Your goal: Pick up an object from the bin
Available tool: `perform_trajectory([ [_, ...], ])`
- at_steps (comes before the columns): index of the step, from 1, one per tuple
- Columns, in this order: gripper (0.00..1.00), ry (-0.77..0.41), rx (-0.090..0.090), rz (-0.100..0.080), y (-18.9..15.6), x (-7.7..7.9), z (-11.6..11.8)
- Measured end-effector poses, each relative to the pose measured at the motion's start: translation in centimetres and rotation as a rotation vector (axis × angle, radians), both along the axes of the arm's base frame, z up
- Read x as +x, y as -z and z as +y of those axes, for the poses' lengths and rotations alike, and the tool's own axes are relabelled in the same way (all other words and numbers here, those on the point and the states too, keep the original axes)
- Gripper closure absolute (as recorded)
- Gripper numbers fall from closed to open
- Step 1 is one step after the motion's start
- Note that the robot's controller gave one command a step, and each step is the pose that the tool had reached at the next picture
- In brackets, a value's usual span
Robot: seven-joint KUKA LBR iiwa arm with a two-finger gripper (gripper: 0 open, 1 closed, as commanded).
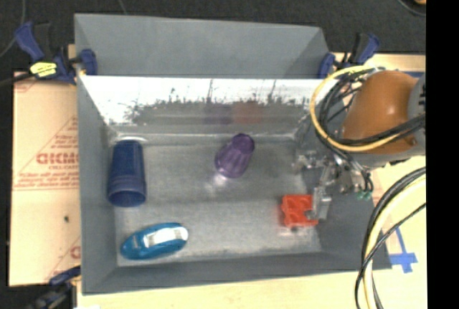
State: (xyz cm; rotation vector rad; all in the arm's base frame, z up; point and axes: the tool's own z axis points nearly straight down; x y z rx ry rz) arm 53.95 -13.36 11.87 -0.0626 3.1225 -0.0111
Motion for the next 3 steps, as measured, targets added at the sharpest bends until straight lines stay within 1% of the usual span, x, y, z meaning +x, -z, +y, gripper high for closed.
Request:
perform_trajectory([
  [1,0.00,-0.001,0.000,0.000,0.0,0.0,0.0],
  [2,0.00,-0.053,-0.002,0.001,5.0,-1.9,-2.2],
  [3,1.00,0.091,0.000,-0.008,4.8,-0.7,-1.8],
])
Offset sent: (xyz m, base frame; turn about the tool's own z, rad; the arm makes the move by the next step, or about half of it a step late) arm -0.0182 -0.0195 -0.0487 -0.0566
